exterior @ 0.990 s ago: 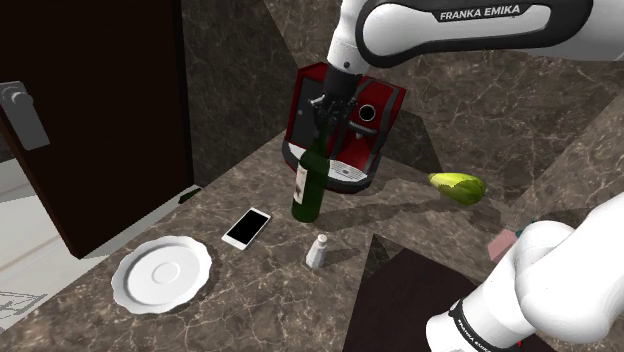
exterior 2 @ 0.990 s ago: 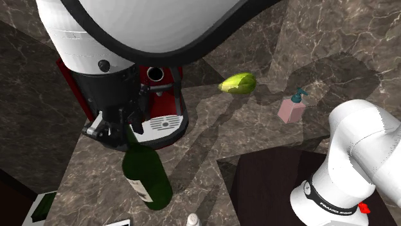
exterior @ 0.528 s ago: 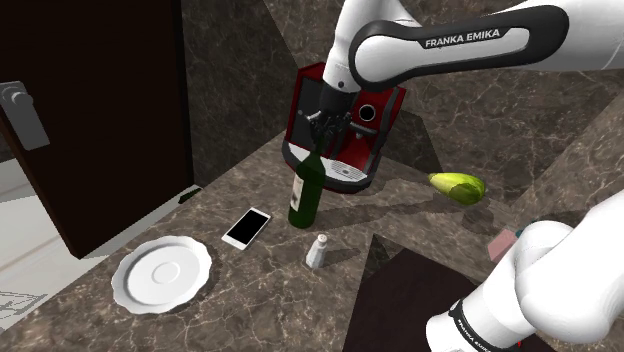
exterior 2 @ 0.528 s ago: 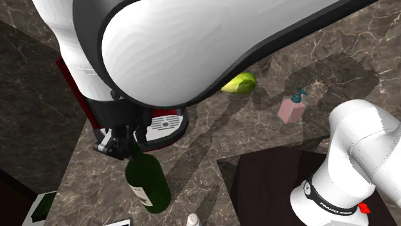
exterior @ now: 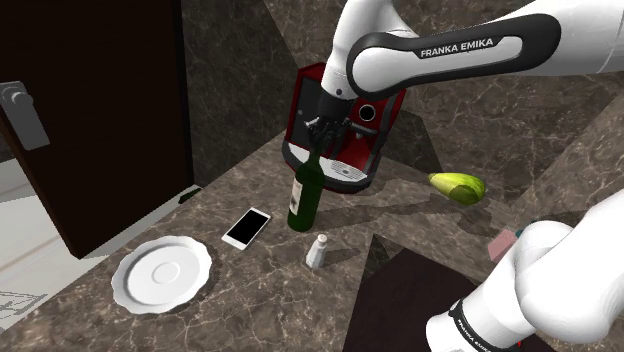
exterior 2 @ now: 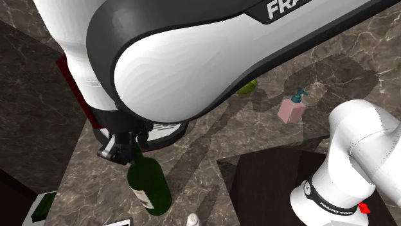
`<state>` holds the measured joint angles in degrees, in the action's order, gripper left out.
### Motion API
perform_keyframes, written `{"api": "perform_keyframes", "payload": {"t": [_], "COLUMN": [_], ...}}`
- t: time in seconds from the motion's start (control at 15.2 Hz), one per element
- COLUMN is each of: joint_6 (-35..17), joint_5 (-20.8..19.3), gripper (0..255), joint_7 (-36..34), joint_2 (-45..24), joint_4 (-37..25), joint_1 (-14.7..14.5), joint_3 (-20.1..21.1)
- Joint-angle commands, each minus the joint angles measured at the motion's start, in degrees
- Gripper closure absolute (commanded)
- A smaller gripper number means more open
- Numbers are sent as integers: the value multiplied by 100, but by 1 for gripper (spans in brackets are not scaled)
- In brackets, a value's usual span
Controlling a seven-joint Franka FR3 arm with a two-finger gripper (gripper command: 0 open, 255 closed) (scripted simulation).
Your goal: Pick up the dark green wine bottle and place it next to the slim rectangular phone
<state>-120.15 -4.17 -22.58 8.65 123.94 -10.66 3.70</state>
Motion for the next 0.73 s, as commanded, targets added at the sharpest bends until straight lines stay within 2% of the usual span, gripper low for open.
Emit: {"api": "perform_keyframes", "payload": {"t": [0.0, 0.07, 0.4, 0.66], "joint_6": [-2, -2, -1, 718], "joint_5": [0, 0, 0, 41], "gripper": [255, 0, 0, 0], "joint_7": [0, 0, 0, 24], "joint_2": [1, 1, 1, 221], "joint_4": [-1, -1, -1, -501], "joint_1": [0, 0, 0, -21], "joint_3": [0, 0, 0, 18]}}
